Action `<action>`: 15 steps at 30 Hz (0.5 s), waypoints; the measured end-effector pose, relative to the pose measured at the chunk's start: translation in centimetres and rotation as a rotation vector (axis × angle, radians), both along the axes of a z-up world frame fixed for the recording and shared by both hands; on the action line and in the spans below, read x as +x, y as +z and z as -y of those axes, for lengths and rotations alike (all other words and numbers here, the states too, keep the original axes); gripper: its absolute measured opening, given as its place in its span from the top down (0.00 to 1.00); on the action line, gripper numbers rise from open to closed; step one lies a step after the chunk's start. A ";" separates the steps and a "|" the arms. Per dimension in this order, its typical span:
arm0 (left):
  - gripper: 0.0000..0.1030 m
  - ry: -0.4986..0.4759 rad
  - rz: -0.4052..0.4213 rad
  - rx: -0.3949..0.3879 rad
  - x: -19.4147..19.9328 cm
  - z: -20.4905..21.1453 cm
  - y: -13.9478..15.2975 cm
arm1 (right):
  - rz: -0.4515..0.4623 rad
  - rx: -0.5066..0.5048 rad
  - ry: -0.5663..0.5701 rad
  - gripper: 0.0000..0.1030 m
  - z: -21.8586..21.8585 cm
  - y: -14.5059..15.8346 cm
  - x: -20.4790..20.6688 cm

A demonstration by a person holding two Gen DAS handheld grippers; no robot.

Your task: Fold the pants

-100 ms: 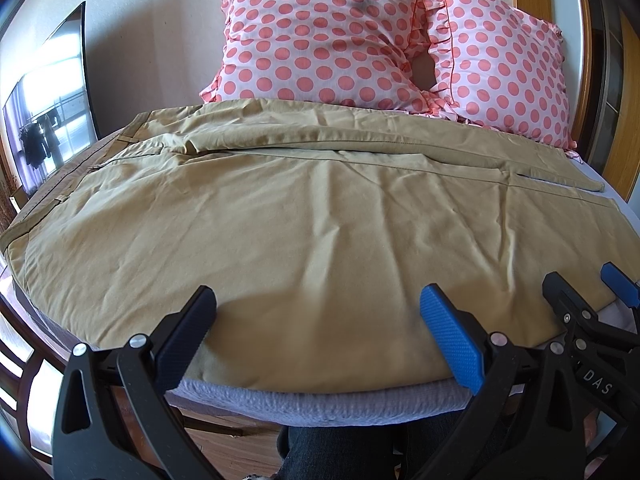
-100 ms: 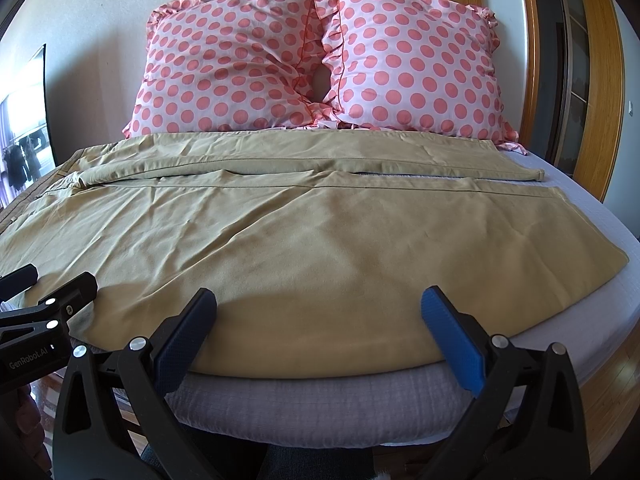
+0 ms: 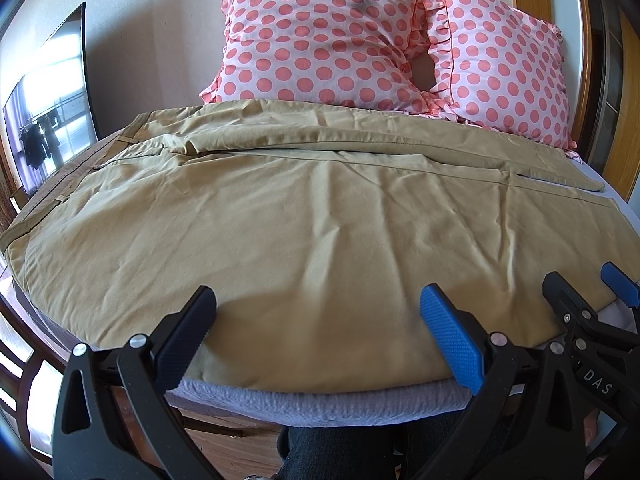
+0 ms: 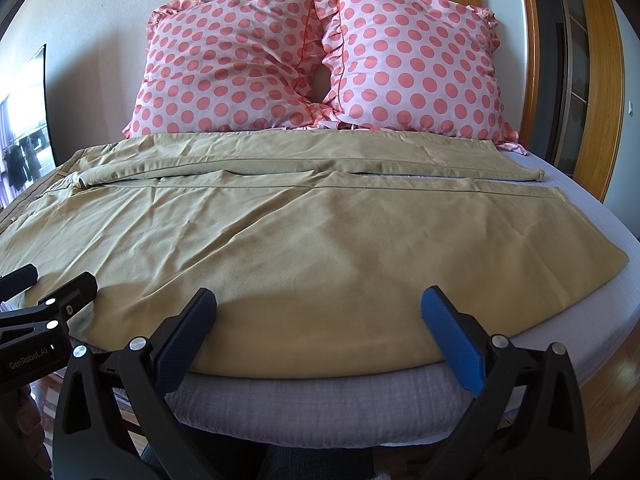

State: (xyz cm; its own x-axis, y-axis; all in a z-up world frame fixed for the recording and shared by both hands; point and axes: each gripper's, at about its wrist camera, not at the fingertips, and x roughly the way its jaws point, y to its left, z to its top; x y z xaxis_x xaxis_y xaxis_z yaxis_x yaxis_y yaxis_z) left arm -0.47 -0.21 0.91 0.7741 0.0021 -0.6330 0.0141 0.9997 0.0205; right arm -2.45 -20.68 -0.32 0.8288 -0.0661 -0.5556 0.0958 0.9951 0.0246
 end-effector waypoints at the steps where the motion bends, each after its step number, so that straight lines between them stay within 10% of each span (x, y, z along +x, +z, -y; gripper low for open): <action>1: 0.02 0.001 0.002 0.000 0.0 0.0 0.0 | 0.000 0.000 0.000 0.01 0.0 0.0 0.0; 15: 0.02 0.000 0.008 0.002 -0.1 0.0 0.0 | 0.002 0.000 0.000 0.01 0.1 -0.1 0.0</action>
